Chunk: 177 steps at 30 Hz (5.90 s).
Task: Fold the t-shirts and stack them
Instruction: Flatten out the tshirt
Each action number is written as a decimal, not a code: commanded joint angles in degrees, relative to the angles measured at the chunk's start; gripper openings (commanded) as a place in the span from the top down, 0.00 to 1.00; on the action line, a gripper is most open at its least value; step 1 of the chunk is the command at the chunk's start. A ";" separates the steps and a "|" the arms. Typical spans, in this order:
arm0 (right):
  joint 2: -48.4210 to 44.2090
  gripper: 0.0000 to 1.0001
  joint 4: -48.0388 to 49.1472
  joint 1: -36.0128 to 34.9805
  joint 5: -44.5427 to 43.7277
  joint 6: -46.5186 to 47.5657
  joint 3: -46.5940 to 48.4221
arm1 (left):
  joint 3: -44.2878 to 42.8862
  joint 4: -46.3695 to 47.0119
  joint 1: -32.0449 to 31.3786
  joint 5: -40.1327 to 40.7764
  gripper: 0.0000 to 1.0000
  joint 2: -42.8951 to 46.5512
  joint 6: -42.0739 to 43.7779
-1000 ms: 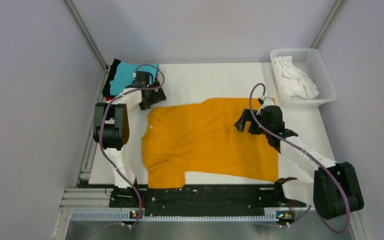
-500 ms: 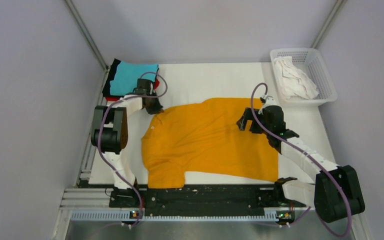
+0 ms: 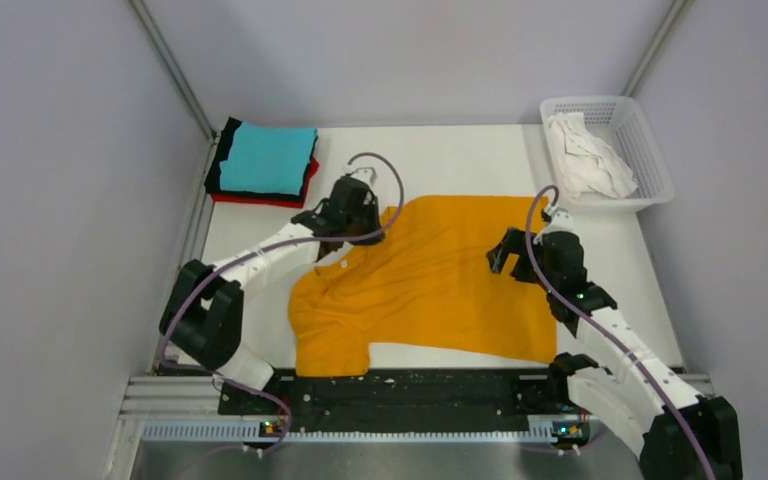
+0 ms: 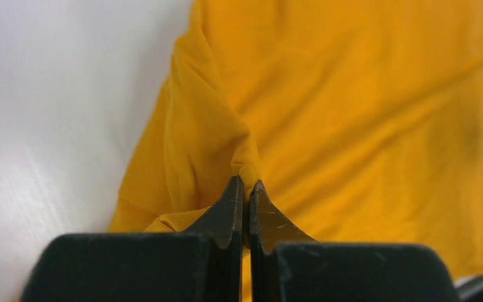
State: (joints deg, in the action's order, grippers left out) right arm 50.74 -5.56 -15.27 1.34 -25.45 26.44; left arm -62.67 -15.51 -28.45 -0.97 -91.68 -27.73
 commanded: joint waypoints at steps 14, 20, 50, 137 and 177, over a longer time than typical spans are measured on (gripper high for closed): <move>-12.04 0.01 -7.88 -0.27 -10.92 -2.87 -3.87 | -1.49 3.28 -38.50 -1.36 0.35 -8.25 -6.81; -10.25 0.01 -7.32 -0.24 -11.85 -2.97 -4.11 | 0.51 2.49 -38.61 0.04 0.07 -3.28 -7.16; -5.28 0.01 -3.02 -0.22 -9.23 -3.38 -5.26 | 3.85 12.06 -27.35 -17.97 0.39 -8.79 -9.01; 20.82 0.01 3.32 -1.06 -6.51 -5.14 -2.69 | -28.43 -10.73 4.47 25.70 0.01 -17.47 5.15; 29.15 0.01 5.18 -0.40 -21.42 -7.11 5.51 | -7.02 5.01 4.96 2.79 0.01 -21.07 -9.89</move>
State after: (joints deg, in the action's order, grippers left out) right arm 72.60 0.01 -16.01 -13.17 -33.54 27.18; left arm -65.52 -9.10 -26.09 3.25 -106.28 -39.86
